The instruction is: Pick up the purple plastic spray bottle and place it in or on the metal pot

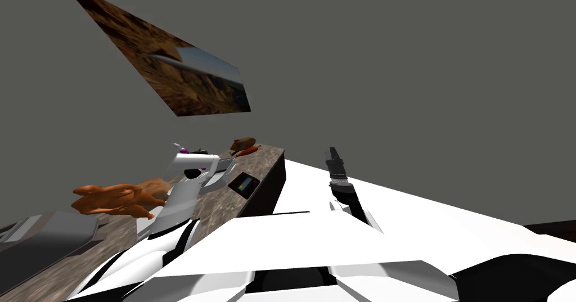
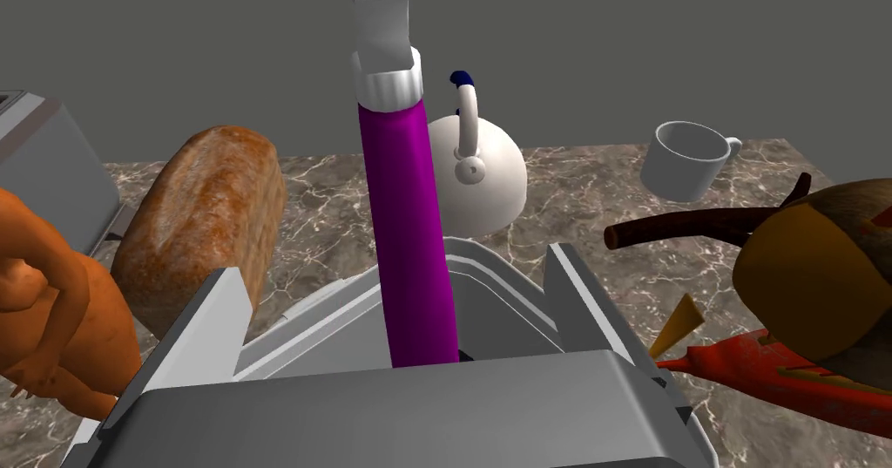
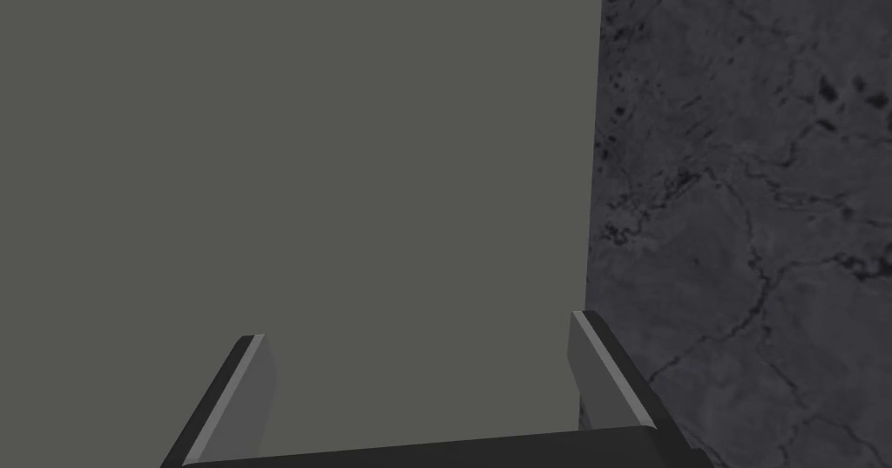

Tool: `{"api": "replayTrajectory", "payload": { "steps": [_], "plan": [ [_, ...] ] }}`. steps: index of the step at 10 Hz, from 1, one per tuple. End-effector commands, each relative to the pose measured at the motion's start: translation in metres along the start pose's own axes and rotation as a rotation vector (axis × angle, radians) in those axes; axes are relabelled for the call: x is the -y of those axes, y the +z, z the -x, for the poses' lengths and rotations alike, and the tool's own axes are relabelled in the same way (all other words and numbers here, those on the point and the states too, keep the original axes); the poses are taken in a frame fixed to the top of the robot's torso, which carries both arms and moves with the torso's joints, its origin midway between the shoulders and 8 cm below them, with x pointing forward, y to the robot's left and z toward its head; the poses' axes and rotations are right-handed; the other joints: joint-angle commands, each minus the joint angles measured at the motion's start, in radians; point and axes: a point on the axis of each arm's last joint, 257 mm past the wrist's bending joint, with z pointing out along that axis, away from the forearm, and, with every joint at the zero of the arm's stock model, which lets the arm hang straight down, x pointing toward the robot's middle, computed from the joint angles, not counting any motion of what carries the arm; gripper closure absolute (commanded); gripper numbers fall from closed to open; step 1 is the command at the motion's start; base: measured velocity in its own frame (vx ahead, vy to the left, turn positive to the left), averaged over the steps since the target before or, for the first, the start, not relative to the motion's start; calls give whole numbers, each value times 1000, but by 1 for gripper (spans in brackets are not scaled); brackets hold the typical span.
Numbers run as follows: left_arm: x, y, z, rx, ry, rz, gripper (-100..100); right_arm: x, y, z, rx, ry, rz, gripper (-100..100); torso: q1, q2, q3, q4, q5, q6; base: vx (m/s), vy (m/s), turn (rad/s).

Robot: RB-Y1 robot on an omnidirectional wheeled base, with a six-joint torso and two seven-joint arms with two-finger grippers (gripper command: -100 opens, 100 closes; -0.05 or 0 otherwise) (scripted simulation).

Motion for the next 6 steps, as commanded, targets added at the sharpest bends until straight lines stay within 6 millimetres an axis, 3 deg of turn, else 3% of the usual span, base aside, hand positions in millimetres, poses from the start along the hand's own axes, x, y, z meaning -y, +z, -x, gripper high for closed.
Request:
{"api": "replayTrajectory", "payload": {
  "steps": [1, 3, 4, 5, 6],
  "plan": [
    [0, 0, 0, 0, 0, 0, -100, 0, 0, 0, 0, 0, 0, 0, 0, 0, 0, 0, 0, 0, 0, 0, 0],
    [0, 0, 0, 0, 0, 0, -100, 0, 0, 0, 0, 0, 0, 0, 0, 1, 0, 0, 0, 0, 0, 0, 0],
    [0, 0, 0, 0, 0, 0, 0, 0, 0, 0, 0, 0, 0, 0, 0, 1, 1, 0, 0, 0, 0, 0, 0],
    [16, 12, -44, -84, -81, -40, -100, 0, 0, 0, 0, 0, 0, 0, 0, 1, 1, 0, 0, 0, 173, -17, 316],
    [22, 17, -56, -117, -117, -62, -100, 0, 0, 0, 0, 0, -1, 0, -1, -7, -4, -1, 0, -1, 236, -121, 487]
  ]
}}
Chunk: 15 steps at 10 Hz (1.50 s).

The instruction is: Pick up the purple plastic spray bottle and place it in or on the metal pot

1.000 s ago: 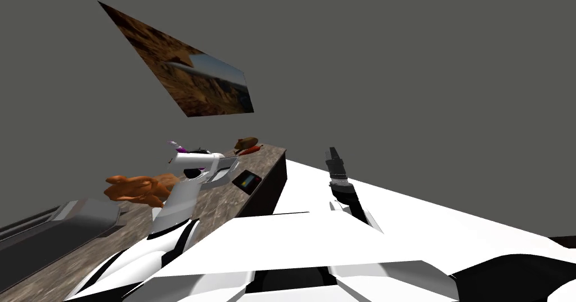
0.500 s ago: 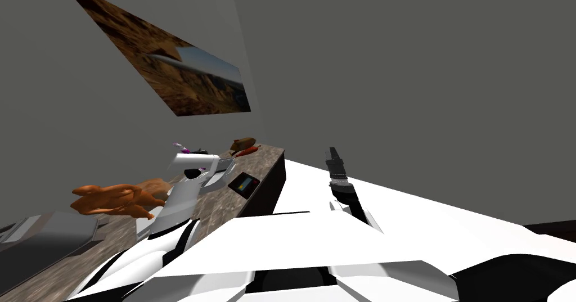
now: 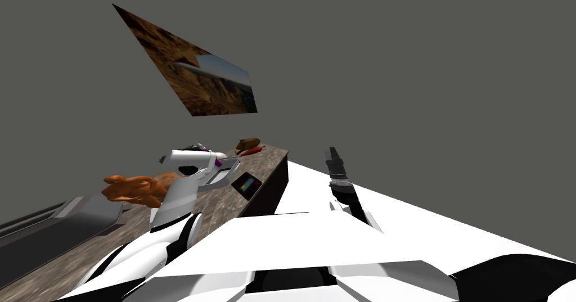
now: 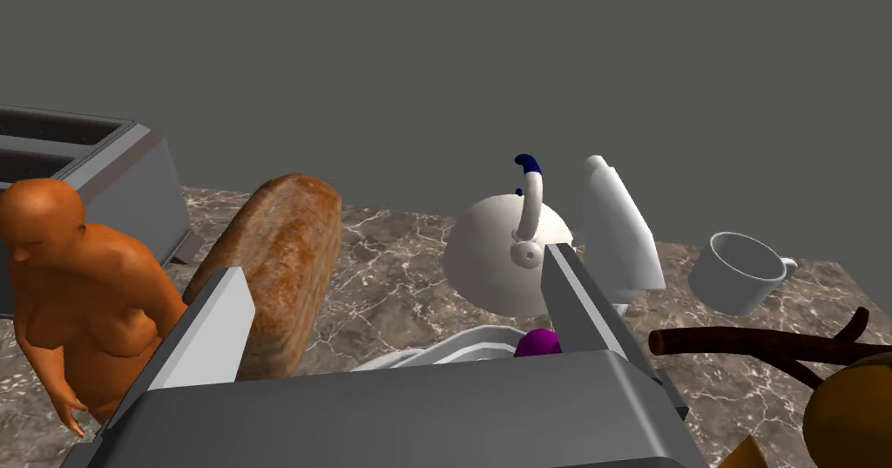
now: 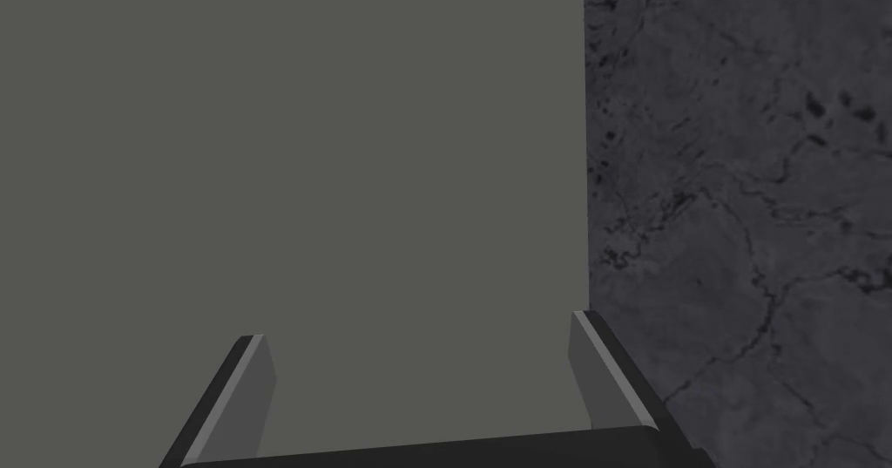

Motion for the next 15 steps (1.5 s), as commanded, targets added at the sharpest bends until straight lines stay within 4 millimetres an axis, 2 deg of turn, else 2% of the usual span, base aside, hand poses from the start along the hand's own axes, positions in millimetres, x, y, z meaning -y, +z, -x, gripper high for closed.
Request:
{"api": "replayTrajectory", "payload": {
  "steps": [1, 3, 4, 7, 8, 9, 10, 11, 13, 15],
  "plan": [
    [19, 15, -25, -59, -56, -46, -100, 0, 0, 0, 0, 0, 0, 0, 0, 0, 0, 0, 0, 0, 126, -137, 420],
    [24, 23, -31, -104, -16, -62, -100, 0, 0, 0, 0, 0, 1, 0, 4, 7, 4, 1, 0, 2, 17, -19, 58],
    [22, 22, -40, -141, -3, -56, -100, 0, 0, 0, 0, 0, 1, 0, 8, 11, 6, 2, 1, 2, -16, 18, -55],
    [9, 21, -52, -185, 3, -4, -100, 0, 0, 0, 0, 0, 1, 0, 8, 12, 7, 3, 2, 2, -6, 7, -21],
    [27, 31, -89, -249, -65, -46, -100, 0, 0, 0, 0, 0, 1, 0, 8, 12, 7, 3, 2, 2, 91, -98, 305],
    [32, 36, -99, -270, -98, -59, -100, 0, 0, 0, 0, 0, 0, 0, 3, 8, 5, 2, 1, 0, 145, -153, 481],
    [40, 42, -102, -288, -111, -74, -100, 0, 0, 0, 0, 0, 0, 0, -1, 5, 3, 1, 0, 0, 120, -128, 398],
    [40, 46, -101, -305, -78, -78, -100, 0, 0, 0, 0, 0, 0, 0, 0, 5, 3, 1, 0, 1, 55, -62, 189],
    [35, 40, -119, -376, -32, -66, -100, 0, 0, 0, 0, 0, 1, 0, 7, 9, 5, 2, 1, 2, 8, -10, 29],
    [24, 37, -128, -414, -16, -25, -100, 0, 0, 0, 0, 0, 1, 0, 9, 11, 6, 2, 2, 2, -10, 12, -36]
  ]
}}
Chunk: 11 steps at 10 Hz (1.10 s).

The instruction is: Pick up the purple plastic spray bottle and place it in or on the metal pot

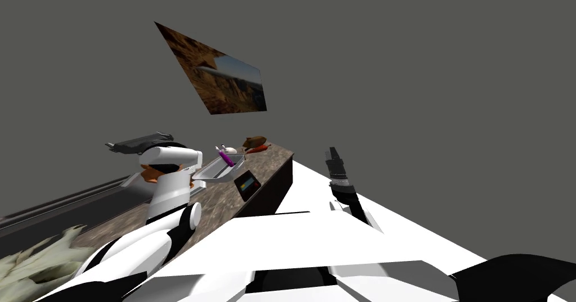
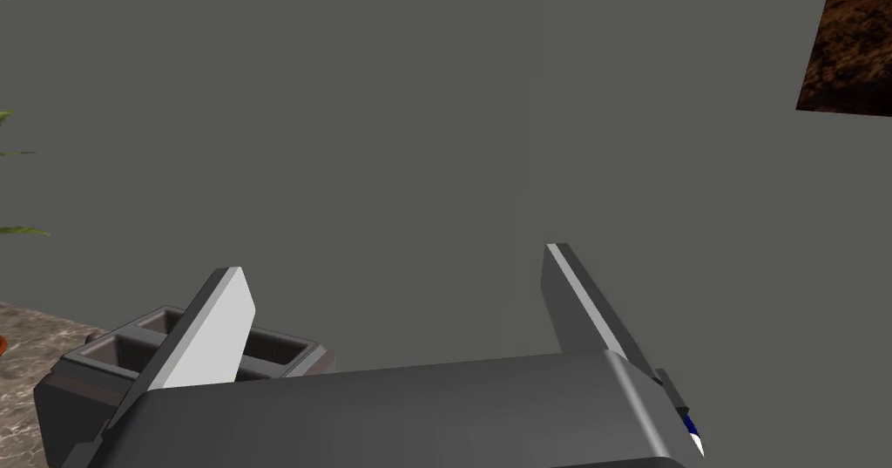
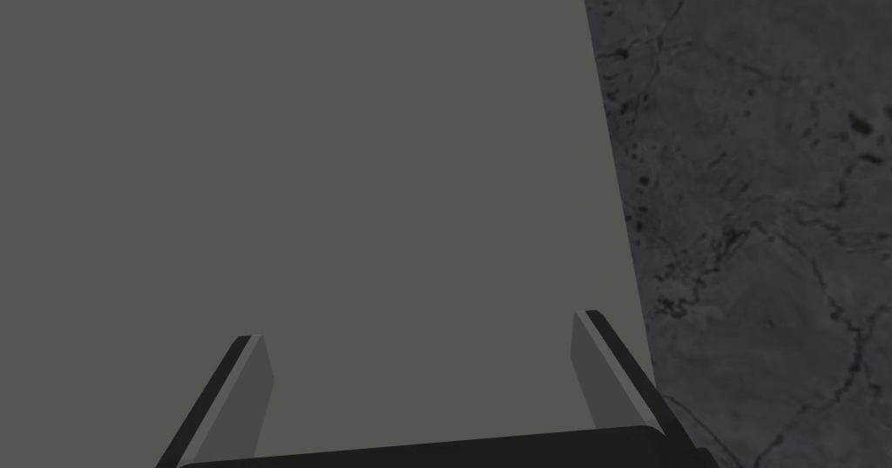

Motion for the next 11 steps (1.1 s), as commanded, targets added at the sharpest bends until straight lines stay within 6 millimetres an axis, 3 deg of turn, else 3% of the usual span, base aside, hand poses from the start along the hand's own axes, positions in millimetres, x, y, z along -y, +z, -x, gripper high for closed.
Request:
{"api": "replayTrajectory", "payload": {
  "steps": [1, 2, 9, 10, 11],
  "plan": [
    [-8, 1, -4, -17, 2, 24, -100, 0, 0, 0, 0, 0, 0, 0, 0, 0, 0, 0, 0, 0, 7, -8, 24],
    [-8, 1, -4, -17, 2, 24, -100, 0, 0, 0, 0, 0, 0, 0, -1, -1, 0, 0, 0, 0, 13, -15, 44],
    [6, 13, -58, -15, 4, 13, -100, 0, 0, 0, 0, 0, 0, 0, -1, 0, 0, 0, 0, 0, 0, 0, 0],
    [5, 12, -53, -16, 0, 13, -100, 0, 0, 0, 0, 0, 0, 0, -1, 0, 0, 0, 0, 0, 0, 0, 0],
    [6, 12, -53, -15, 3, 12, 0, 0, 0, 0, 0, 0, 0, 0, -1, -1, 0, 0, 0, 0, 0, 0, 0]
  ]
}}
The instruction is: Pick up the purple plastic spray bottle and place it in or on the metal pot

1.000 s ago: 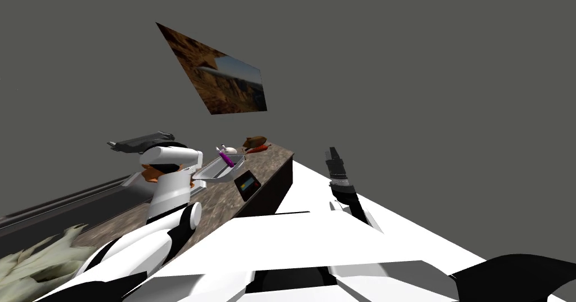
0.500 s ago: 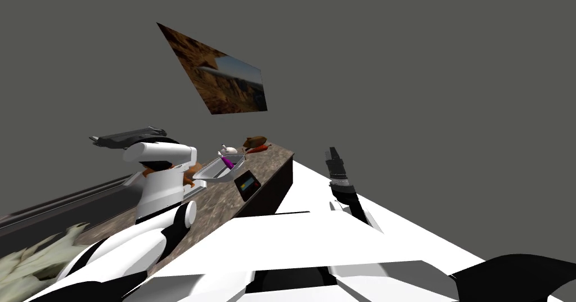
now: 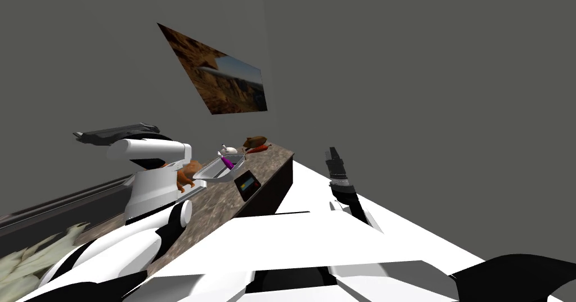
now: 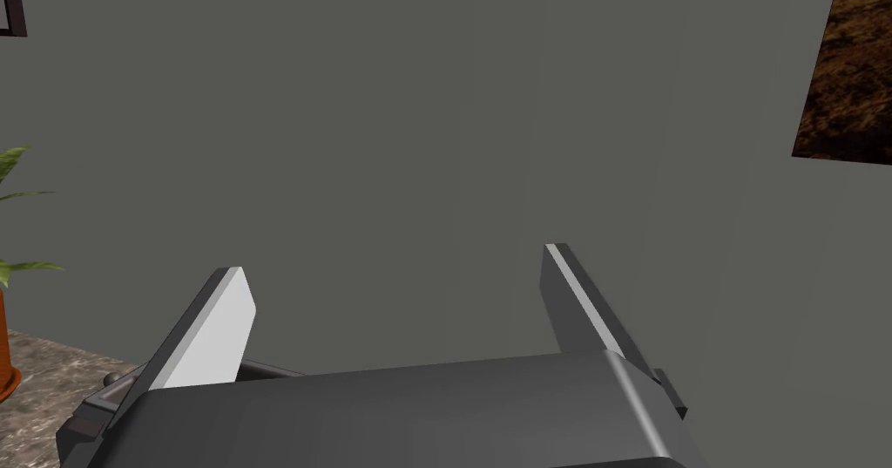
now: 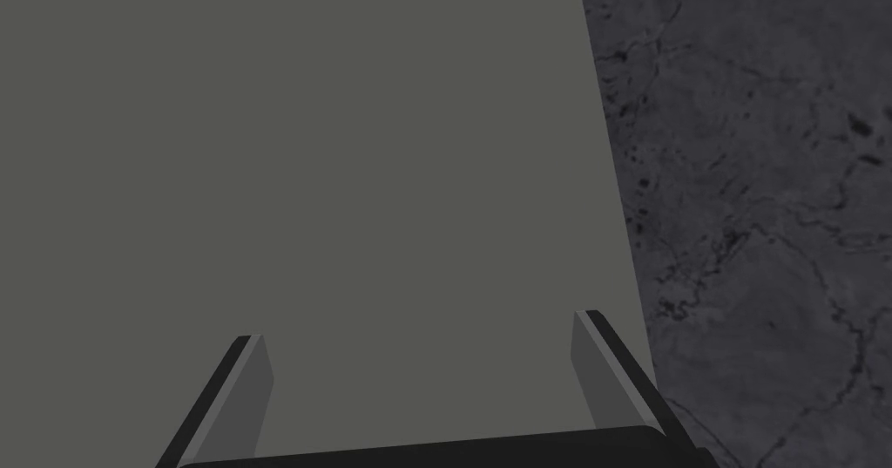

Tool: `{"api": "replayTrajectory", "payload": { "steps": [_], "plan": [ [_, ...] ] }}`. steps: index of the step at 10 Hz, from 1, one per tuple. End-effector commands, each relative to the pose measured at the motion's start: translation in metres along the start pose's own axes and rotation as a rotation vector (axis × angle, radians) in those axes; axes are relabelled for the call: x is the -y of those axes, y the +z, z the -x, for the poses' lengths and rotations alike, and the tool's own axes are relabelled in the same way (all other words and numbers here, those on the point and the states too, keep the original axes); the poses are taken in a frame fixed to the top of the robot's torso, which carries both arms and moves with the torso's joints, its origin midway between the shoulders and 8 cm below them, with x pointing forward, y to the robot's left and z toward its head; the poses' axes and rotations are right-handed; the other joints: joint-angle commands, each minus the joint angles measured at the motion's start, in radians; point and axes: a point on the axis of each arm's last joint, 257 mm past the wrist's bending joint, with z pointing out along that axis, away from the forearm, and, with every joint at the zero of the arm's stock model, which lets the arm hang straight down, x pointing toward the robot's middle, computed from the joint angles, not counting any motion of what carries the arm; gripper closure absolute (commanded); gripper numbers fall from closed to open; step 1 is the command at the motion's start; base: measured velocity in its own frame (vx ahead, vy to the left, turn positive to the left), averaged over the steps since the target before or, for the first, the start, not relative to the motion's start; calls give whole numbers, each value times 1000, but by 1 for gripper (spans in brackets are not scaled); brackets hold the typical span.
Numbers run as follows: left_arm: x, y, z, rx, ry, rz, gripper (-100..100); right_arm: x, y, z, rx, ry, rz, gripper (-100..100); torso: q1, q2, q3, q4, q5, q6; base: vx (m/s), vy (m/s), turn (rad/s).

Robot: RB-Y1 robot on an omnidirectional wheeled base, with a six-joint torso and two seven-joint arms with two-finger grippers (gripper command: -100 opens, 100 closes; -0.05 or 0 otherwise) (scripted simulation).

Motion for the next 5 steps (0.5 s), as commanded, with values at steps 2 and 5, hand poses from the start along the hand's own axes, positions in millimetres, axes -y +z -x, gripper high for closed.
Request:
{"api": "replayTrajectory", "payload": {
  "steps": [2, 5],
  "plan": [
    [0, 0, 0, 0, 0, 0, 0, 0, 0, 0, 0, 0, 0, 0, 0, 0, 0, 0, 0, 0, 0, 0, 0],
    [0, 0, 0, 0, 0, 0, 0, 0, 0, 0, 0, 0, 0, 0, 0, 0, 0, 0, 0, 0, 0, 0, 0]
  ]
}}
